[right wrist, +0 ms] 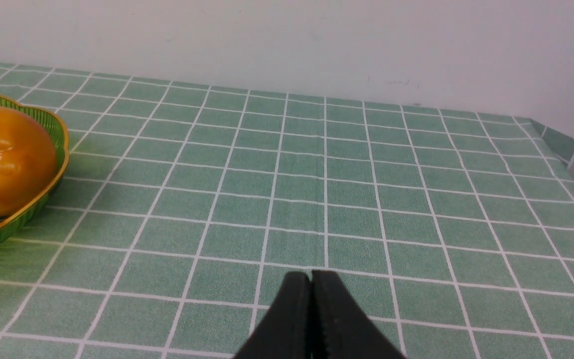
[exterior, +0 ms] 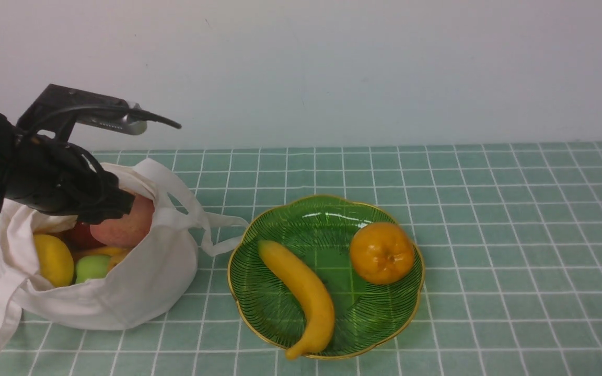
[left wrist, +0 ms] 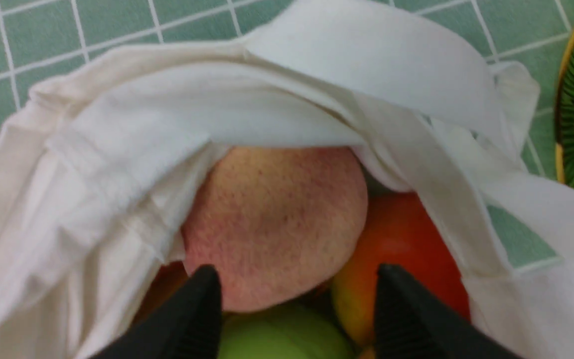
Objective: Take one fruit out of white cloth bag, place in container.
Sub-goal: 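Reach into the cloth bag and grasp the peach with the left gripper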
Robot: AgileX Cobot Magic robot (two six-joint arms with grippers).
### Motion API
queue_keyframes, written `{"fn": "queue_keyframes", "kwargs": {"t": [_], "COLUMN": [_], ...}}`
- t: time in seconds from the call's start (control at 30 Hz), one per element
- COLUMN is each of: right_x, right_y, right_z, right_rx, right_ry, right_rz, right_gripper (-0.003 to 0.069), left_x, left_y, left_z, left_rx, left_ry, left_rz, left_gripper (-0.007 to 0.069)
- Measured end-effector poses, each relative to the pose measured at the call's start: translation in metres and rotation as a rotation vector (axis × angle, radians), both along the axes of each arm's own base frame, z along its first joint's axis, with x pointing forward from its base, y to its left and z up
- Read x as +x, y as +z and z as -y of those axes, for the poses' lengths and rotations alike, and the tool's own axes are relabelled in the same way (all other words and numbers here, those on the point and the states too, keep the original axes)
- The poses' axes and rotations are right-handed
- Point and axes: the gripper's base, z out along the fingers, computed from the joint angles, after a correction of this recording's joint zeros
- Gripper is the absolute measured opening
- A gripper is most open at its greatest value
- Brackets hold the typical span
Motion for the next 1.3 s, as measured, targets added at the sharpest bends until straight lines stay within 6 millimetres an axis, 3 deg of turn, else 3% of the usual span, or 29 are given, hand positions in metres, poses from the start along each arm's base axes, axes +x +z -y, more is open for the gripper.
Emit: {"fn": "queue_keyframes", "kwargs": {"t": [0.13, 0.3, 0.5, 0.73, 1.17, 1.3], "right_x": [0.0, 0.0, 0.0, 0.0, 0.0, 0.0], "right_y": [0.0, 0.0, 0.0, 0.0, 0.0, 0.0], "right_z": [0.0, 0.0, 0.0, 0.0, 0.0, 0.0], "right_rx": [0.0, 0.0, 0.0, 0.0, 0.0, 0.0], "right_ry": [0.0, 0.0, 0.0, 0.0, 0.0, 0.0], "right_rz": [0.0, 0.0, 0.0, 0.0, 0.0, 0.0], "right_gripper": [-0.0015, -0.0015, -0.0015, -0.0015, -0.0015, -0.0015], "left_x": [0.013, 0.025, 0.027, 0.027, 0.037, 0.039], "left_y": [-0.013, -0.032, -0.04, -0.039, -0.056, -0.06], "left_z": [-0.001, -0.002, 0.005, 0.031, 0.032, 0.032], "left_rx": [0.007, 0.011, 0.01, 0.044, 0.095, 0.096], "left_ry": [0.013, 0.025, 0.008, -0.088, -0.117, -0.117], "left_rz": [0.03, 0.031, 0.012, 0.041, 0.061, 0.052], "left_gripper": [0.0545, 0.0592, 0.0593, 0.0591, 0.0589, 0.0513]}}
